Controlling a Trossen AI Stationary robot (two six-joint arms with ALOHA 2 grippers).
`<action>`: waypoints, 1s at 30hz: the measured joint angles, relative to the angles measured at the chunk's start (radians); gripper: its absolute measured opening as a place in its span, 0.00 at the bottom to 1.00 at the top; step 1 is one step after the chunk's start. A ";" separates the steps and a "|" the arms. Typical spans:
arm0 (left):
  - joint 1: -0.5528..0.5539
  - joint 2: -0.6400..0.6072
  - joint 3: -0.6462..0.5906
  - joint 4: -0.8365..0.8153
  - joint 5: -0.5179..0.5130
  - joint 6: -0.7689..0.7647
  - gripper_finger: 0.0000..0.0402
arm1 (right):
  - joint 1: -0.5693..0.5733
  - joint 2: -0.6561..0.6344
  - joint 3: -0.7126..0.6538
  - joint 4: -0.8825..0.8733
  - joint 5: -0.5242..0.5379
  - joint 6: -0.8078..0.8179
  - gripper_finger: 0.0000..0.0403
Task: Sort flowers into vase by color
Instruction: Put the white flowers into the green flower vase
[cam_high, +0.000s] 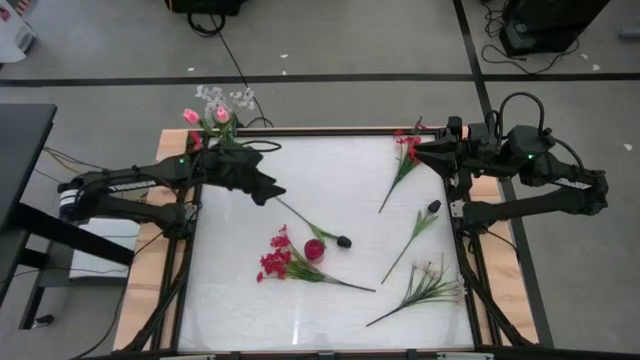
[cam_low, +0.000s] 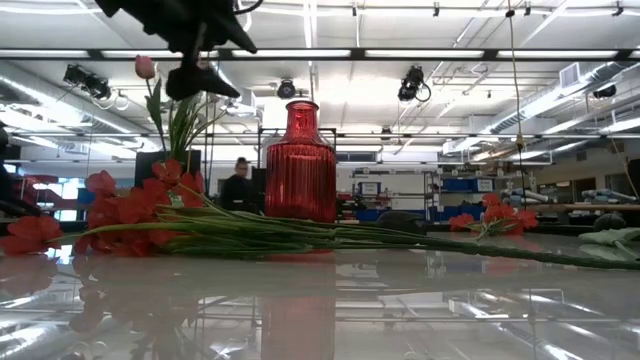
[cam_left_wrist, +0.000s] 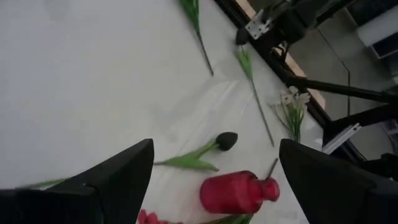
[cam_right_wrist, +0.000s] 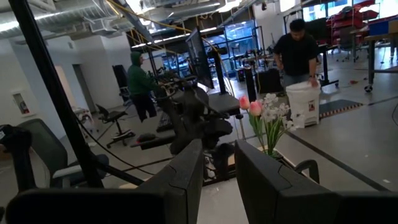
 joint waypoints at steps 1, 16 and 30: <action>-0.005 0.014 0.000 0.021 0.000 0.003 0.88 | 0.000 0.000 0.000 0.000 0.000 0.000 0.26; -0.082 0.144 0.000 0.225 0.037 -0.085 0.88 | 0.000 0.002 -0.001 0.020 -0.002 0.005 0.26; -0.284 0.152 0.000 0.228 -0.125 -0.217 0.88 | 0.042 0.220 -0.001 0.084 -0.308 0.342 0.26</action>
